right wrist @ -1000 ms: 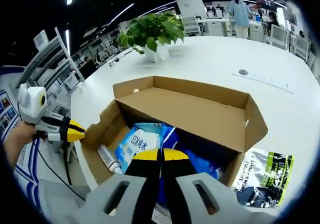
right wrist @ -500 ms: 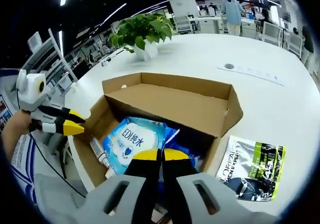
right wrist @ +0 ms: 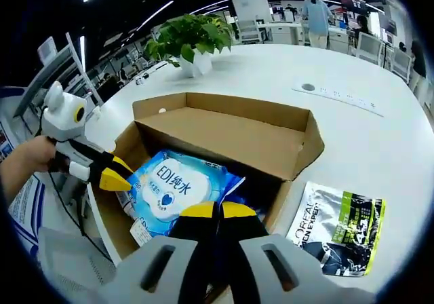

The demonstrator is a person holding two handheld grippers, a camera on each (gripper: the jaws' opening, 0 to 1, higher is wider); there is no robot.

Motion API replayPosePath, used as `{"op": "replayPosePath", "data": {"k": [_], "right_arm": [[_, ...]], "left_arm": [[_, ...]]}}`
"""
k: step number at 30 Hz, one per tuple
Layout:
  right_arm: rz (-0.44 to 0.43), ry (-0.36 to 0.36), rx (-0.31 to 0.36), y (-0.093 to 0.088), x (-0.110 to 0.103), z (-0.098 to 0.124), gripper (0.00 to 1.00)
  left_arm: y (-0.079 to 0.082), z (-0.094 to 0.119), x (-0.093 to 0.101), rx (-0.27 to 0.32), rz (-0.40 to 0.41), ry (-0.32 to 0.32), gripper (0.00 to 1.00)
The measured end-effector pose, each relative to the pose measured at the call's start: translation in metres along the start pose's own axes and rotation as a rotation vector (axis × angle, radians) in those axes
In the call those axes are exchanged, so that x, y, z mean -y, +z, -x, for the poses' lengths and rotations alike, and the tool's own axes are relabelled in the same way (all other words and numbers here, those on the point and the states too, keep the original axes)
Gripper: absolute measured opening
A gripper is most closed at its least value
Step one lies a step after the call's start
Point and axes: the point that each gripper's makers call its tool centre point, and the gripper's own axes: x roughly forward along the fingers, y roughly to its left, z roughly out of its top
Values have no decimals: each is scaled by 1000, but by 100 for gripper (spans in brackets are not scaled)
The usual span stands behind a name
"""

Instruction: Operate the shoe box by opening the lid, removing the specified soft item, and placing it in the target area until the item is outside and the box remains undamaged.

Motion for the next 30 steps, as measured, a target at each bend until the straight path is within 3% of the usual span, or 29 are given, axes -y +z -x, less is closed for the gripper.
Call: {"op": "replayPosePath", "data": {"k": [4, 6, 8, 19, 30], "right_arm": [[-14, 2, 9, 1, 0, 0, 0], [-46, 0, 15, 2, 1, 0, 0], [-59, -2, 19, 2, 1, 0, 0], [-138, 17, 56, 9, -3, 11, 0], [-184, 42, 107, 21, -6, 36, 0]], "left_arm": [[-3, -3, -5, 2, 33, 27, 12], [-4, -3, -3, 9, 115, 7, 9], [-2, -1, -2, 24, 126, 3, 7], [6, 13, 3, 69, 116, 7, 3], [22, 41, 31, 133, 49, -8, 3]]}}
